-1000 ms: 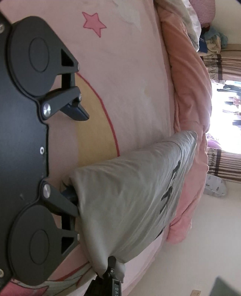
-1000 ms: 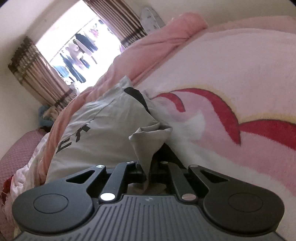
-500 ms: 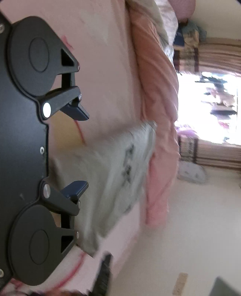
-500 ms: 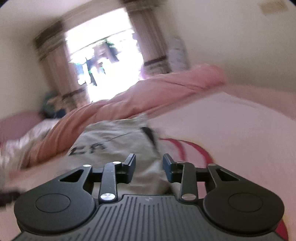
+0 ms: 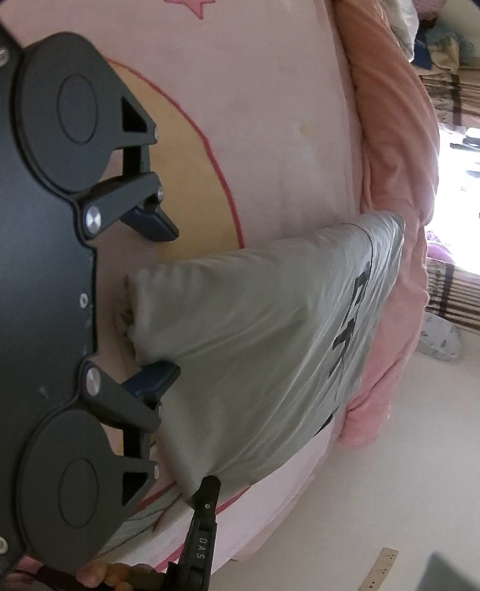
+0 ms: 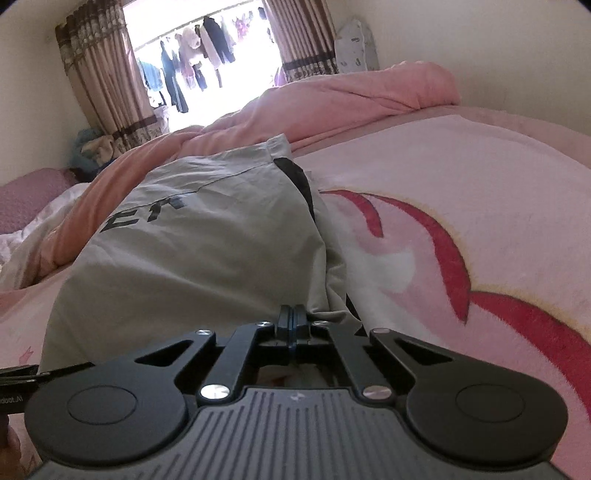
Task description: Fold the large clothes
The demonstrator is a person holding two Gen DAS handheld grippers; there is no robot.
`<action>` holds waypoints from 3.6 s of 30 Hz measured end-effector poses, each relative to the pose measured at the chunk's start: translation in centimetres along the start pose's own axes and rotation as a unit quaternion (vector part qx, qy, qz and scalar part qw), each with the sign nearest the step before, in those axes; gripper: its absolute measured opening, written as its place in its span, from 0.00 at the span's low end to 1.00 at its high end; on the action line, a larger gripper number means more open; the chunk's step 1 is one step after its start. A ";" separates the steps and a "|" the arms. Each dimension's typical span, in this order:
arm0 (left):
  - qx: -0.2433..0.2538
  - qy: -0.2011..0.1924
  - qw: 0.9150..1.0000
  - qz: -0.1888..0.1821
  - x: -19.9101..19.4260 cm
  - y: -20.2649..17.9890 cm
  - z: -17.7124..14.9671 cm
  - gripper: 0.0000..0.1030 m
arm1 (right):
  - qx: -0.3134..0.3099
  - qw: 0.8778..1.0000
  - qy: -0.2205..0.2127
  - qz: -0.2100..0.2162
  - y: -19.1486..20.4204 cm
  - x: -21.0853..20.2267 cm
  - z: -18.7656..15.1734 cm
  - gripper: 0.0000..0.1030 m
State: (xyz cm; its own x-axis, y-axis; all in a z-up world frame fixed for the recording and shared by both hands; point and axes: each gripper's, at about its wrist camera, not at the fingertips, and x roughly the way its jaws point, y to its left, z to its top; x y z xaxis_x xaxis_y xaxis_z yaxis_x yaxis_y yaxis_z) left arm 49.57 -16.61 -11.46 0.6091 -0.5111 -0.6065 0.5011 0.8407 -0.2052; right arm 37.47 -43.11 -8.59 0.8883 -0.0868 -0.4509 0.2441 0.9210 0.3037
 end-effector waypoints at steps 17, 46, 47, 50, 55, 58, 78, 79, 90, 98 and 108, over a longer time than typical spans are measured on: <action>0.077 -0.061 0.995 0.014 2.6 -1.5 8.7 0.64 | -0.055 0.998 0.005 -0.011 4.1 7.7 7.6 0.13; 0.047 -0.034 0.996 0.061 -3.4 -0.8 -1.4 0.48 | 0.146 0.989 -0.009 0.034 -2.8 -1.2 0.2 0.10; 0.044 -0.028 0.997 0.052 -3.3 -0.7 -1.1 0.34 | 0.147 0.988 -0.013 0.036 -2.7 -1.6 0.2 0.05; 0.023 -0.018 0.998 0.050 -3.8 -0.8 -0.7 0.22 | 0.138 0.989 -0.044 0.037 -2.2 -3.3 0.7 0.03; 0.047 -0.010 0.996 0.070 -3.7 -1.2 -1.4 0.21 | 0.144 0.989 -0.037 0.023 -3.4 -2.9 0.0 0.02; 0.036 -0.013 0.997 0.063 -3.1 -0.5 -2.0 0.22 | 0.163 0.986 -0.013 0.022 -4.8 -0.9 -1.8 0.02; 0.043 -0.022 0.999 0.021 -4.4 -2.1 1.7 0.24 | 0.013 1.000 -0.020 -0.010 1.7 -1.4 1.3 0.18; 0.049 -0.022 0.998 0.029 -3.8 -2.3 1.3 0.24 | 0.015 1.000 -0.010 -0.017 1.6 -0.8 1.0 0.18; 0.078 -0.019 0.996 0.027 -2.7 -2.1 0.6 0.27 | 0.025 1.000 0.009 0.002 -0.1 -0.3 0.7 0.15; -0.022 -0.054 0.998 0.040 -0.3 4.6 9.0 0.54 | 0.021 0.997 -0.034 0.060 -0.2 4.5 9.4 0.52; -0.140 -0.035 0.989 -0.040 8.7 11.0 13.6 0.56 | -0.012 0.997 -0.010 0.069 2.0 13.6 12.5 0.61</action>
State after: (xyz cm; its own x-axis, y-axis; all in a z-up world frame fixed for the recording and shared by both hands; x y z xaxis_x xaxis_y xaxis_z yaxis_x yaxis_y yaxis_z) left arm 68.74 -14.28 -8.55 0.6205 -0.5807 -0.5271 0.3650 0.8087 -0.4613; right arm 54.92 -47.17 -3.64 0.9209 0.0345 -0.3883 0.1094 0.9332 0.3422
